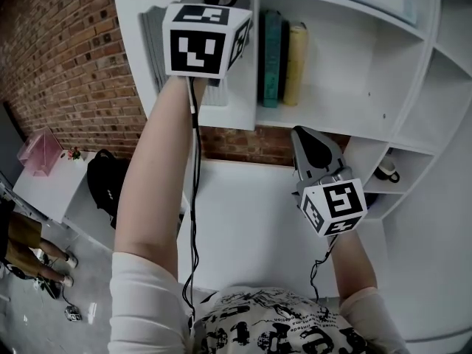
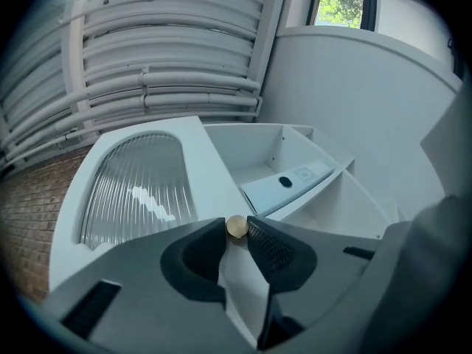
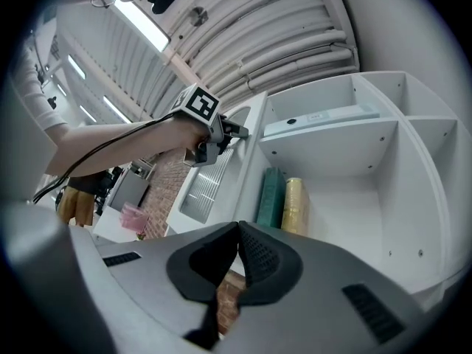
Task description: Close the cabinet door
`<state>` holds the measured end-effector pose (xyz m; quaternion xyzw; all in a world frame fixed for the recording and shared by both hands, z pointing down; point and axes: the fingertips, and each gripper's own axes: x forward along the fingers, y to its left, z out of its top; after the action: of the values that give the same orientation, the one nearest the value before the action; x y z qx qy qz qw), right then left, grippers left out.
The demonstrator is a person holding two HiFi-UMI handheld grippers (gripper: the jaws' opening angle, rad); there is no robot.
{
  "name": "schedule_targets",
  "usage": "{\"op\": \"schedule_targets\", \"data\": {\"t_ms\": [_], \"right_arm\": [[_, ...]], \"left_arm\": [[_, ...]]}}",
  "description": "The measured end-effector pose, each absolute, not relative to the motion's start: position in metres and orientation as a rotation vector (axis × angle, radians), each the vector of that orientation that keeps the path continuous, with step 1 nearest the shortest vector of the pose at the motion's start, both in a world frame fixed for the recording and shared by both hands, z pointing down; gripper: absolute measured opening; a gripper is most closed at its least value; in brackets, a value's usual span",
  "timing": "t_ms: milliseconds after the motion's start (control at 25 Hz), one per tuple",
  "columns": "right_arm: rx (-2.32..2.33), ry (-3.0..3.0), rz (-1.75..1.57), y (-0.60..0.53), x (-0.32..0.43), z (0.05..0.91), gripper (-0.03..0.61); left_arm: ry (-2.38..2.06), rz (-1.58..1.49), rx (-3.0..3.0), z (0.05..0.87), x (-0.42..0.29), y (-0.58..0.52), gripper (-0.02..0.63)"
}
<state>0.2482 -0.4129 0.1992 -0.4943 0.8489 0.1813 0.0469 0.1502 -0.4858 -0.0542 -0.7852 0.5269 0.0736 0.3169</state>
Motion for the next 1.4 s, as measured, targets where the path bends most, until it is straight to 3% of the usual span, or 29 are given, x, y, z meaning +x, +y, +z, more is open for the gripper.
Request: {"op": "schedule_targets", "data": {"t_ms": [840,960,1040,1400], "right_arm": [[-1.481,2.570,0.500,-0.404,0.246,0.210,0.015],[-1.483,2.589,0.485,-0.400,0.239,0.216,0.015],[-1.483,2.596,0.479,-0.397,0.234,0.219,0.015],[-1.520,2.603,0.466,-0.382,0.221,0.239,0.015]], "left_arm": [[1.253,0.332,-2.069,-0.033,0.149,-0.479,0.118],[1.239,0.284,-2.075,-0.022,0.145,-0.472,0.089],[1.238,0.287,-2.082,-0.015,0.139,-0.465,0.034],[1.174,0.259,-2.176,0.053,0.131,-0.420,0.015]]}}
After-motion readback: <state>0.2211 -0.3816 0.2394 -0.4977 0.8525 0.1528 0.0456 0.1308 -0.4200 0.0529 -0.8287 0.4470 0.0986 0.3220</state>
